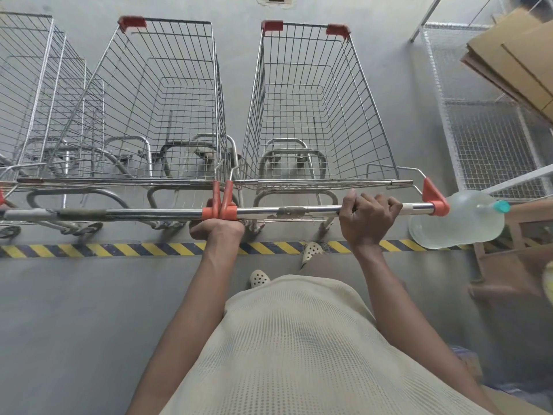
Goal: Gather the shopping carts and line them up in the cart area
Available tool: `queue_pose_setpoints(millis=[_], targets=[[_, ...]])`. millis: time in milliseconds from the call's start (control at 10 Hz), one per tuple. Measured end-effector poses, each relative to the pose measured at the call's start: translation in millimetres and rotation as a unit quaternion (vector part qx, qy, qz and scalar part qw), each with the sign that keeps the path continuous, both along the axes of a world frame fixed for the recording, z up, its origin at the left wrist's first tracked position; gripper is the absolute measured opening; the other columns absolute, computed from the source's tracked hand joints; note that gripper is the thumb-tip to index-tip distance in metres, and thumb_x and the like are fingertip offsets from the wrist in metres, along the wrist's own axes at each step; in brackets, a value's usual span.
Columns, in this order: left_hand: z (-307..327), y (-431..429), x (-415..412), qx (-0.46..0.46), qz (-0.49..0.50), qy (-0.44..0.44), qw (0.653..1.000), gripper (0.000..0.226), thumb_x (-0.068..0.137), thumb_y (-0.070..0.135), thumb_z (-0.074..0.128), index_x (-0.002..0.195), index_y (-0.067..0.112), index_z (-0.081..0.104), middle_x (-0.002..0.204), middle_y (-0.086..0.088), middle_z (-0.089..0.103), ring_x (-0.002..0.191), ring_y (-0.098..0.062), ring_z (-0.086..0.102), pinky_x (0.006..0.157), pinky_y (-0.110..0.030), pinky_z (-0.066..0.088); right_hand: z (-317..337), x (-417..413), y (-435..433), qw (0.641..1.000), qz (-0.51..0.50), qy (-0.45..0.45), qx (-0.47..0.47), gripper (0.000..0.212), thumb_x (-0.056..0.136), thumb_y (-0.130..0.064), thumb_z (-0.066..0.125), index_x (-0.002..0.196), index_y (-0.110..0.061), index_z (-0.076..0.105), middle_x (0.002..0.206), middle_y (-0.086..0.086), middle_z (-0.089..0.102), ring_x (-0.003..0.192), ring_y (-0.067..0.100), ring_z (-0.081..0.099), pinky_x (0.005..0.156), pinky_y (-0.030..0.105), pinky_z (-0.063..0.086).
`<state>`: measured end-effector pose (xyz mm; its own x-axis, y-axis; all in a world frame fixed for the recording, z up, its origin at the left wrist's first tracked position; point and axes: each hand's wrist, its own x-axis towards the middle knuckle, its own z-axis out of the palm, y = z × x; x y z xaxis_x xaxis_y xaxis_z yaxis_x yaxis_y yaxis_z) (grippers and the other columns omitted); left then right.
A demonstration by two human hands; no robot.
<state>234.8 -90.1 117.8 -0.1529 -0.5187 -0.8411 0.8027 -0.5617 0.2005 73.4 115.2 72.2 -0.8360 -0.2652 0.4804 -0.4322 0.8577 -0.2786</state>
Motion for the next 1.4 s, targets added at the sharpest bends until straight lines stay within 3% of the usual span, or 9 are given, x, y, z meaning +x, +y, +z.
queue_pose_setpoints(millis=[200,300,400,500,600,700,900,1200,1400], targets=[[16,2,8,0.007,-0.089,-0.090,0.992,0.061,0.101,0.033,0.010,0.104,0.007,0.066,0.098,-0.005,0.079,0.090,-0.027,0.077,0.057,-0.021,0.023,-2,2,0,1.000,0.012,0.002,-0.022,0.037,0.099,-0.028,0.058,0.067,-0.013,0.070,0.068,0.000,0.068,0.073,0.024,0.055,0.088,0.045,0.039],[13,10,24,-0.035,-0.083,-0.239,0.967,0.042,0.096,0.036,0.030,0.086,0.007,0.060,0.087,-0.007,0.076,0.088,-0.029,0.074,0.069,-0.030,0.047,5,21,-8,0.996,0.070,0.022,-0.052,0.026,0.098,-0.029,0.064,0.075,-0.017,0.069,0.078,-0.001,0.067,0.081,0.022,0.057,0.091,0.045,0.038],[-4,14,51,-0.277,-0.115,-0.561,0.772,0.028,0.085,0.033,0.048,0.090,0.006,0.053,0.097,-0.010,0.056,0.097,-0.028,0.054,0.080,-0.029,0.041,14,38,-38,0.979,0.187,0.024,-0.073,0.023,0.098,-0.031,0.066,0.078,-0.019,0.069,0.081,-0.004,0.066,0.085,0.022,0.060,0.092,0.046,0.039],[-10,3,47,-0.574,-0.221,-0.667,0.420,0.018,0.092,0.024,0.056,0.085,0.008,0.058,0.092,-0.009,0.054,0.092,-0.023,0.045,0.087,-0.038,0.035,22,51,-72,0.958,0.278,0.009,-0.067,0.024,0.098,-0.033,0.066,0.078,-0.021,0.069,0.081,-0.005,0.065,0.084,0.020,0.058,0.090,0.047,0.040],[-17,-5,35,-0.613,-0.300,-0.693,0.233,0.020,0.093,0.024,0.057,0.092,0.008,0.068,0.093,-0.012,0.060,0.088,-0.028,0.050,0.078,-0.042,0.040,28,70,-102,0.935,0.350,-0.002,-0.059,0.029,0.101,-0.037,0.060,0.078,-0.021,0.070,0.082,-0.005,0.065,0.083,0.020,0.058,0.088,0.046,0.041],[-27,-8,30,-0.596,-0.323,-0.714,0.174,0.030,0.097,0.031,0.050,0.102,0.010,0.072,0.094,-0.013,0.061,0.085,-0.031,0.052,0.071,-0.043,0.040,35,81,-119,0.926,0.373,-0.007,-0.061,0.029,0.100,-0.034,0.061,0.077,-0.019,0.070,0.081,-0.003,0.065,0.082,0.021,0.057,0.087,0.045,0.040],[-16,-12,27,-0.623,-0.310,-0.685,0.216,0.027,0.096,0.025,0.054,0.090,0.009,0.074,0.087,-0.011,0.062,0.083,-0.030,0.052,0.071,-0.042,0.042,37,65,-107,0.948,0.311,-0.003,-0.068,0.030,0.097,-0.033,0.065,0.070,-0.020,0.068,0.075,-0.008,0.066,0.078,0.016,0.058,0.086,0.042,0.040],[-9,-17,18,-0.613,-0.303,-0.696,0.220,0.027,0.094,0.026,0.055,0.077,0.010,0.069,0.082,-0.009,0.062,0.085,-0.028,0.050,0.070,-0.039,0.039,34,28,-81,0.971,0.226,-0.075,-0.016,0.031,0.094,-0.034,0.066,0.065,-0.021,0.063,0.071,-0.009,0.065,0.075,0.017,0.058,0.084,0.042,0.039],[6,28,-38,-0.735,-0.381,-0.545,0.128,0.030,0.089,0.036,0.062,0.107,0.016,0.075,0.103,-0.009,0.067,0.104,-0.029,0.053,0.093,-0.045,0.038,53,-21,-45,0.992,0.092,-0.061,-0.061,0.029,0.092,-0.032,0.067,0.066,-0.021,0.067,0.071,-0.005,0.068,0.075,0.020,0.061,0.085,0.037,0.034]])
